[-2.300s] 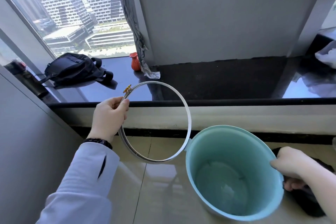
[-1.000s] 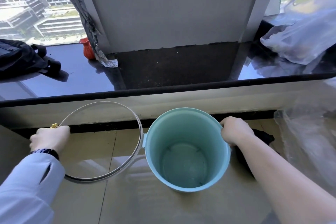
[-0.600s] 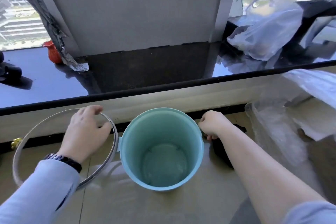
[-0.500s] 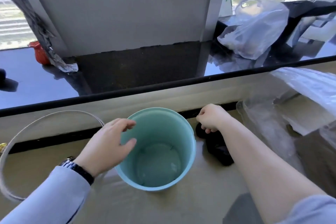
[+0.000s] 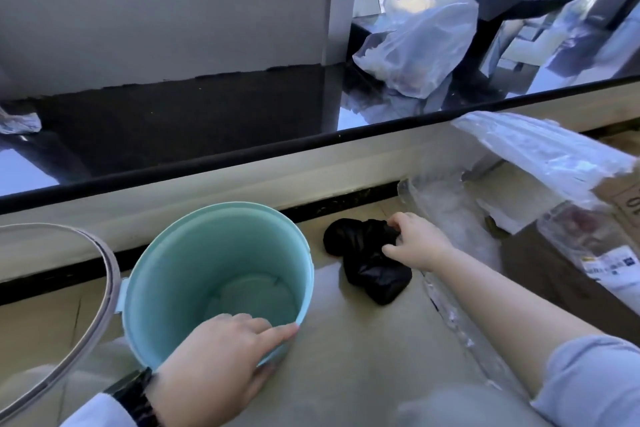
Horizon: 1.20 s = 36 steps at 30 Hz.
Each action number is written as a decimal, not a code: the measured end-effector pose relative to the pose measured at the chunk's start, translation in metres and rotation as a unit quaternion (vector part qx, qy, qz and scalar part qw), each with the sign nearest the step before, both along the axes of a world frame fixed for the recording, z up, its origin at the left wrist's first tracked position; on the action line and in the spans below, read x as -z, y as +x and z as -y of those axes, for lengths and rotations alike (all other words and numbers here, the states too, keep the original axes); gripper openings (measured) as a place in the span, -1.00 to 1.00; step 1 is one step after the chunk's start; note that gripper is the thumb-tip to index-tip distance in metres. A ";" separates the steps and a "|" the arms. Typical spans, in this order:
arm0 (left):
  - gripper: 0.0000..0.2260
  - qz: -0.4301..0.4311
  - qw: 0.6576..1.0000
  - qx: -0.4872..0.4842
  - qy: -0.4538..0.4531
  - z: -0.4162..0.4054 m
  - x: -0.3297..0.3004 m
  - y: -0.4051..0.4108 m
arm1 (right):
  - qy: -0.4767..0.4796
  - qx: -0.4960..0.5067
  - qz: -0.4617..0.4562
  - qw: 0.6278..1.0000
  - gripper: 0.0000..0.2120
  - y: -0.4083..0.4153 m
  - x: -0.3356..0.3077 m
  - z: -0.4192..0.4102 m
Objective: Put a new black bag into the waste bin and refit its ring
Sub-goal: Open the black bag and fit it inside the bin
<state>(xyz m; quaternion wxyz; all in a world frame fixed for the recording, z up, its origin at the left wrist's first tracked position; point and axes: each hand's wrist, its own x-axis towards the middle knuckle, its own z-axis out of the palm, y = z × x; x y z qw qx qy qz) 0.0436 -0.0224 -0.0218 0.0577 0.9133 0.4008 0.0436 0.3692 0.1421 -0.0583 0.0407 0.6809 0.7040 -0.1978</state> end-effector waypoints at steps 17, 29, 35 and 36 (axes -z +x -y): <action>-0.41 0.064 0.997 -0.005 0.045 -0.005 0.032 -0.001 | -0.095 0.258 -0.124 0.953 -0.02 0.015 0.146 -0.030; -0.39 0.057 0.998 -0.018 0.020 -0.010 0.028 0.005 | -0.093 0.276 -0.136 0.947 -0.34 0.007 0.184 -0.028; -0.40 0.059 0.998 -0.028 -0.011 -0.010 0.024 0.010 | -0.091 0.263 -0.129 0.952 -0.90 0.009 0.187 -0.024; -0.41 0.060 0.997 -0.032 -0.023 -0.010 0.024 0.010 | -0.087 0.269 -0.138 0.949 -0.92 0.010 0.186 -0.023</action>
